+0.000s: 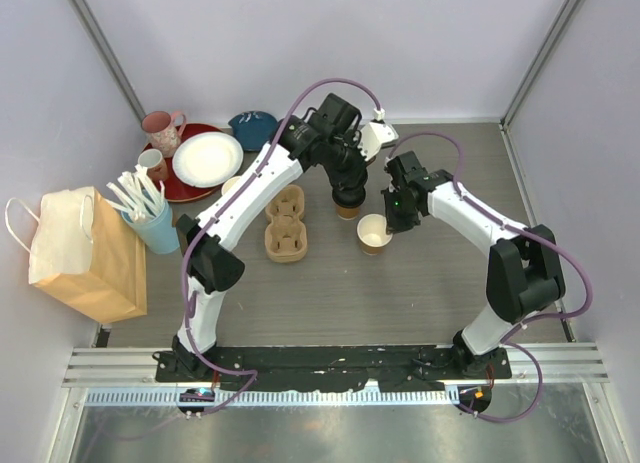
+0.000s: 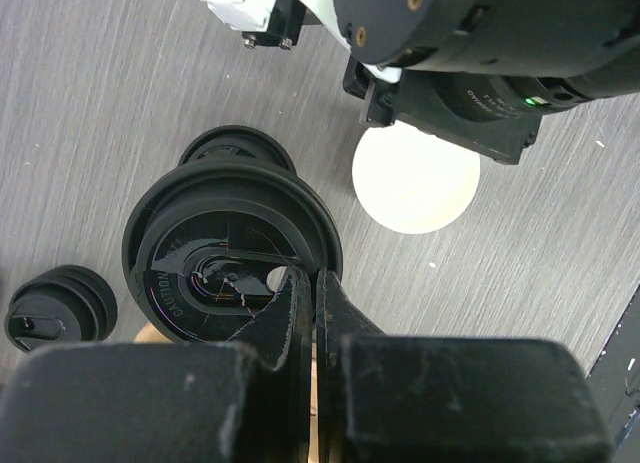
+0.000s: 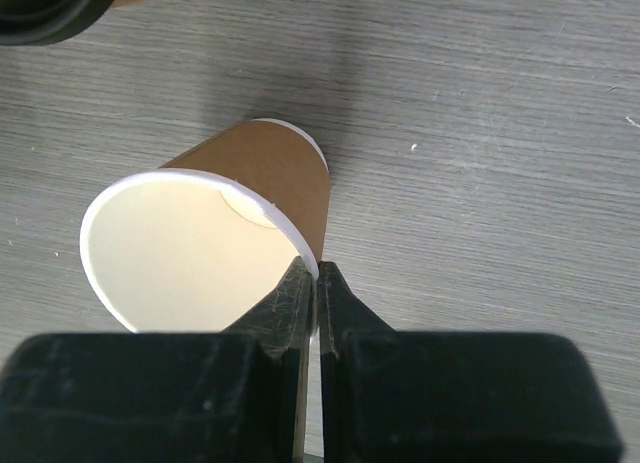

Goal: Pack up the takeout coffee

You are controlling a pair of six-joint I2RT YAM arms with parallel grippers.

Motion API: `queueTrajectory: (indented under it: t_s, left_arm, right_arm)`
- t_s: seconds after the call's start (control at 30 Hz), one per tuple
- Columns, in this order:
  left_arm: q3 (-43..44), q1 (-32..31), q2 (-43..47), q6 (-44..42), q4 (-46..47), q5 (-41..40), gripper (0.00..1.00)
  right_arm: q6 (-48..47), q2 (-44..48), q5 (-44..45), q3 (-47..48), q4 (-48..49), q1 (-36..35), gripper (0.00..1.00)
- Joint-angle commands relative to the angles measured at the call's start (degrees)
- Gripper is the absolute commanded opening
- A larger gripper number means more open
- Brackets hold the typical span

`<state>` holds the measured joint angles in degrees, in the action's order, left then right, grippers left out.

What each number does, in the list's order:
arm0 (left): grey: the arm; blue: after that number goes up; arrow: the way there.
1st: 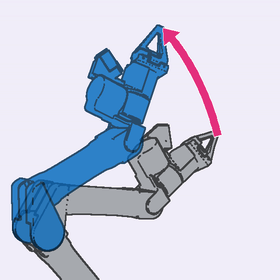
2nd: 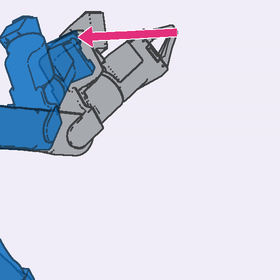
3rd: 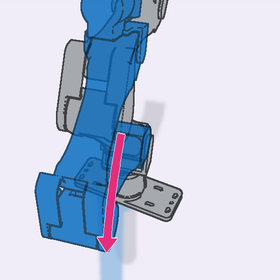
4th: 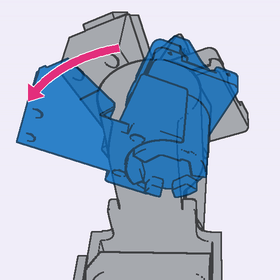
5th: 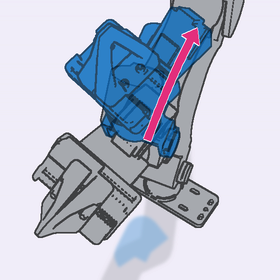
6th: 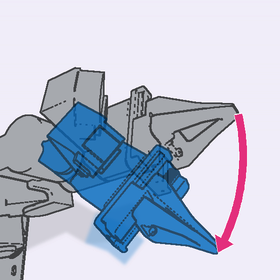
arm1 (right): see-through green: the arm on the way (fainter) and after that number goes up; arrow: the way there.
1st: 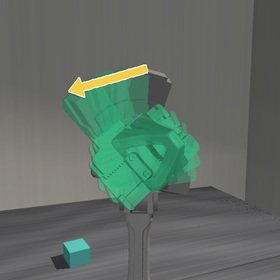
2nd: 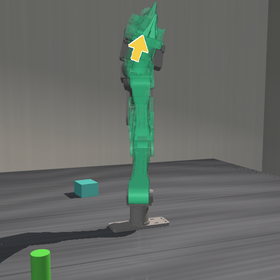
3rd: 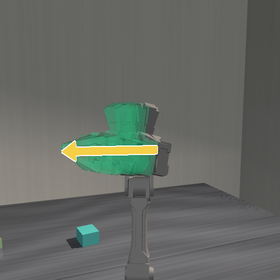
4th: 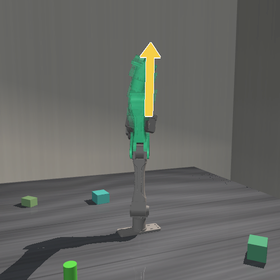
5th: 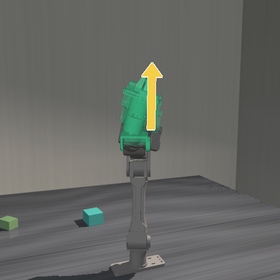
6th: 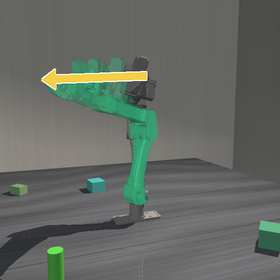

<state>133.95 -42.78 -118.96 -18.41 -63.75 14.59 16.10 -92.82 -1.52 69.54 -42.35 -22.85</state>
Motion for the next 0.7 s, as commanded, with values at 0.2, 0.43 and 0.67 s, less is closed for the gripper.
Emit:
queueTrajectory:
  t_s: [0.2, 0.43, 0.67]
  left_arm:
    - [0.5, 0.0, 2.6, -0.7, -3.1, 6.2, 0.00]
    - [0.3, -1.4, 2.2, -1.3, -5.4, 8.0, 0.00]
    - [-3.2, -5.2, 0.6, -1.0, -5.3, 9.5, 0.00]
  right_arm:
    - [0.1, 1.2, -1.9, 3.3, 0.0, -0.1, 0.42]
    - [-0.3, 5.3, -3.8, 6.1, 0.0, 3.9, 0.53]
    - [-0.9, 12.4, -7.3, 3.1, 0.2, 17.3, 0.55]
